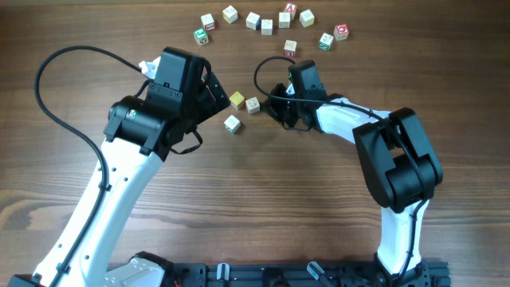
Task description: Form a circle
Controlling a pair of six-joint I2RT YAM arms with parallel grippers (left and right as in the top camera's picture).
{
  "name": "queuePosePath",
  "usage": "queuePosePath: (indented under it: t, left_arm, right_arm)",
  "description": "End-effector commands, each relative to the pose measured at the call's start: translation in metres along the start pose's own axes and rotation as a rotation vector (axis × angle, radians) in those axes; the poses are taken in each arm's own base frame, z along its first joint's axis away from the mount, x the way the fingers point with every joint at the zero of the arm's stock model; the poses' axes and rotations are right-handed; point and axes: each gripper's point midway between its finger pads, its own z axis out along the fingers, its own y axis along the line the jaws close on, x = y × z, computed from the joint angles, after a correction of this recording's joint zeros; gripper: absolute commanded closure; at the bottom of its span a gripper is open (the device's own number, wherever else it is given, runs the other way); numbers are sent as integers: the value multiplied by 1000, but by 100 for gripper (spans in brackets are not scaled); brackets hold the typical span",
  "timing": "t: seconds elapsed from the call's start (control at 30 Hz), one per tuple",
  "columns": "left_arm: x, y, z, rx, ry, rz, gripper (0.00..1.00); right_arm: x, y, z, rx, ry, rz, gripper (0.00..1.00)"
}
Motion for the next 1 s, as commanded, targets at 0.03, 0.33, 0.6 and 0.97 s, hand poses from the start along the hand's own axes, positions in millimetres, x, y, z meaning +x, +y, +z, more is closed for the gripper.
queuePosePath:
  t: [0.03, 0.33, 0.6, 0.97]
  left_arm:
    - [1, 1, 1, -4, 4, -11, 0]
    - [1, 1, 1, -4, 4, -11, 0]
    - [1, 1, 1, -4, 4, -11, 0]
    - [1, 1, 1, -4, 4, -11, 0]
  right_arm:
    - [8, -8, 6, 22, 28, 62, 95]
    - [9, -9, 6, 29, 31, 113, 96]
    - [8, -10, 6, 33, 28, 169, 96]
    - [8, -10, 6, 35, 26, 246, 96]
